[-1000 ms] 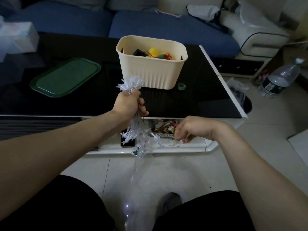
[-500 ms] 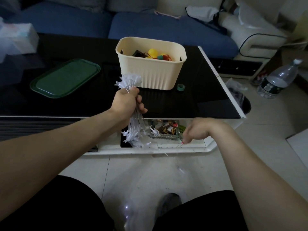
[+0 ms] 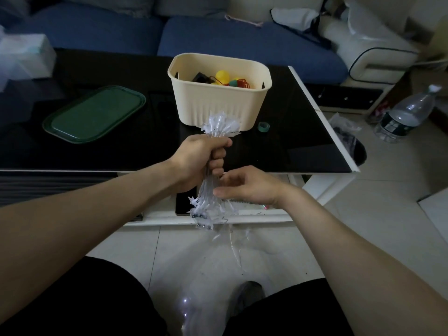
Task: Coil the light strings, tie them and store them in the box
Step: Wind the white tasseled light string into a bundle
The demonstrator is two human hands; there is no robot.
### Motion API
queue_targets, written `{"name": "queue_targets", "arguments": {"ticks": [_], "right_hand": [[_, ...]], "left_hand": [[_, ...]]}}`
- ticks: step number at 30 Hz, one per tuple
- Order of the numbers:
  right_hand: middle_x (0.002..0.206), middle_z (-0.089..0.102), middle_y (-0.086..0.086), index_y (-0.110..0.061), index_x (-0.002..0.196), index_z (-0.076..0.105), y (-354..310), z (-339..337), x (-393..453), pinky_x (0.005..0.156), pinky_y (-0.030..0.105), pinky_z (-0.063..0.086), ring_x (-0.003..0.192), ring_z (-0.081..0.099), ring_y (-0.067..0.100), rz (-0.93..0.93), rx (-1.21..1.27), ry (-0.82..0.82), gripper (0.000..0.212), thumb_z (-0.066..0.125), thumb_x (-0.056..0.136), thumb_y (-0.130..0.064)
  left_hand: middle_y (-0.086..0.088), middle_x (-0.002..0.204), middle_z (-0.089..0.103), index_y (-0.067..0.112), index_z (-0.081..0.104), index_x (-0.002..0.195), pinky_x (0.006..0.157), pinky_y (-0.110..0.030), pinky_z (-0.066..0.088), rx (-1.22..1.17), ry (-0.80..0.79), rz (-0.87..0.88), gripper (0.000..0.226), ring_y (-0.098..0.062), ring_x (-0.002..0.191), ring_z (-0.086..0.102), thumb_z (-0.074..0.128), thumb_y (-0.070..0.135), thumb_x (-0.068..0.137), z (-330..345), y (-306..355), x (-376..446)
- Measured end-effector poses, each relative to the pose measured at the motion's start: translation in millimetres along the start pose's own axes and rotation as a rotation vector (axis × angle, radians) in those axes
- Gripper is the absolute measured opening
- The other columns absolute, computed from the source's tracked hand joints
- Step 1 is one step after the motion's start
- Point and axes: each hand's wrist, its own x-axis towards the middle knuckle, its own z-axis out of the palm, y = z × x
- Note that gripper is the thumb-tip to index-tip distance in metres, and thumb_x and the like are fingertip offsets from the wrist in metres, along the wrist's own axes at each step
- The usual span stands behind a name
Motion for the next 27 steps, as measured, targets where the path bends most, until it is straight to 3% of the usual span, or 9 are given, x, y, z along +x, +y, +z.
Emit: {"name": "queue_targets", "arguments": {"ticks": [4, 6, 11, 13, 15, 18, 21, 24, 27], "right_hand": [[0.067, 0.053, -0.003, -0.023, 0.058, 0.06, 0.5, -0.1, 2.0, 0.077, 0.033, 0.041, 0.071, 0.05, 0.01, -0.038, 0.006, -0.046, 0.034, 0.08, 0.084, -0.031], [0.067, 0.06, -0.003, -0.025, 0.059, 0.067, 0.1, -3.5, 1.2, 0.077, 0.034, 0.043, 0.072, 0.054, 0.011, -0.051, 0.026, -0.016, 0.028, 0.082, 0.082, -0.03], [0.069, 0.072, -0.008, -0.022, 0.073, 0.076, 4.9, -12.2, -2.2, 0.07, 0.018, 0.046, 0.067, 0.063, 0.0, -0.067, 0.05, 0.081, 0.014, 0.08, 0.085, -0.028], [0.07, 0.071, -0.008, -0.015, 0.076, 0.077, 5.9, -14.1, -2.3, 0.074, 0.025, 0.047, 0.067, 0.063, 0.004, -0.043, 0.045, 0.1, 0.029, 0.078, 0.084, -0.043], [0.069, 0.069, 0.0, -0.004, 0.083, 0.076, 4.6, -15.9, -5.0, 0.067, 0.031, 0.049, 0.063, 0.062, 0.014, 0.04, 0.129, 0.073, 0.062, 0.069, 0.079, -0.065], [0.07, 0.065, 0.0, -0.001, 0.094, 0.075, 5.4, -21.6, -8.2, 0.053, 0.028, 0.046, 0.056, 0.058, 0.017, 0.172, 0.291, 0.012, 0.091, 0.045, 0.073, -0.084], [0.079, 0.069, 0.008, -0.003, 0.101, 0.074, 12.1, -28.9, -8.9, 0.051, 0.027, 0.04, 0.054, 0.057, 0.018, 0.257, 0.256, -0.02, 0.105, 0.027, 0.075, -0.093], [0.079, 0.072, 0.013, -0.002, 0.103, 0.072, 19.0, -34.6, -13.4, 0.056, 0.03, 0.04, 0.053, 0.055, 0.018, 0.396, 0.115, -0.032, 0.097, 0.02, 0.089, -0.084], [0.068, 0.067, 0.006, -0.003, 0.098, 0.074, 28.7, -39.9, -17.2, 0.059, 0.028, 0.043, 0.053, 0.051, 0.014, 0.471, -0.052, -0.05, 0.071, 0.04, 0.1, -0.065]], "left_hand": [[0.001, 0.058, 0.032, 0.013, 0.048, 0.081, 0.045, -0.025, 0.027, -0.025, -0.037, -0.028, 0.02, -0.013, 0.048, 0.025, 0.042, 0.014, 0.101, -0.1, -2.5, 0.3], [0.001, 0.058, 0.032, 0.013, 0.046, 0.08, 0.045, -0.025, 0.027, -0.009, -0.02, -0.011, 0.021, -0.013, 0.048, 0.025, 0.04, 0.013, 0.1, -0.6, -2.4, 0.3], [0.0, 0.059, 0.031, 0.014, 0.046, 0.077, 0.043, -0.024, 0.027, 0.006, 0.043, 0.011, 0.023, -0.014, 0.048, 0.024, 0.041, 0.011, 0.099, -5.1, -0.7, 2.1], [0.0, 0.059, 0.03, 0.014, 0.046, 0.077, 0.043, -0.024, 0.027, 0.013, 0.044, 0.007, 0.023, -0.014, 0.048, 0.023, 0.041, 0.012, 0.099, -7.3, -0.4, 2.7], [0.0, 0.059, 0.031, 0.014, 0.047, 0.077, 0.044, -0.025, 0.026, 0.04, 0.039, 0.001, 0.023, -0.013, 0.047, 0.024, 0.042, 0.013, 0.099, -8.9, -0.6, 4.3], [0.0, 0.058, 0.03, 0.016, 0.047, 0.074, 0.043, -0.023, 0.024, 0.083, 0.034, -0.005, 0.026, -0.012, 0.043, 0.023, 0.042, 0.015, 0.1, -12.4, -1.4, 6.7], [0.001, 0.058, 0.031, 0.016, 0.047, 0.075, 0.044, -0.024, 0.024, 0.102, 0.042, -0.009, 0.026, -0.011, 0.044, 0.024, 0.042, 0.016, 0.1, -17.4, -0.4, 7.0], [0.001, 0.058, 0.032, 0.016, 0.047, 0.076, 0.045, -0.025, 0.022, 0.121, 0.079, -0.003, 0.025, -0.012, 0.046, 0.023, 0.042, 0.015, 0.1, -22.0, 1.9, 5.9], [0.001, 0.057, 0.031, 0.016, 0.047, 0.075, 0.046, -0.025, 0.021, 0.156, 0.139, 0.019, 0.024, -0.013, 0.047, 0.022, 0.043, 0.014, 0.099, -25.4, 3.0, 5.9]]}}
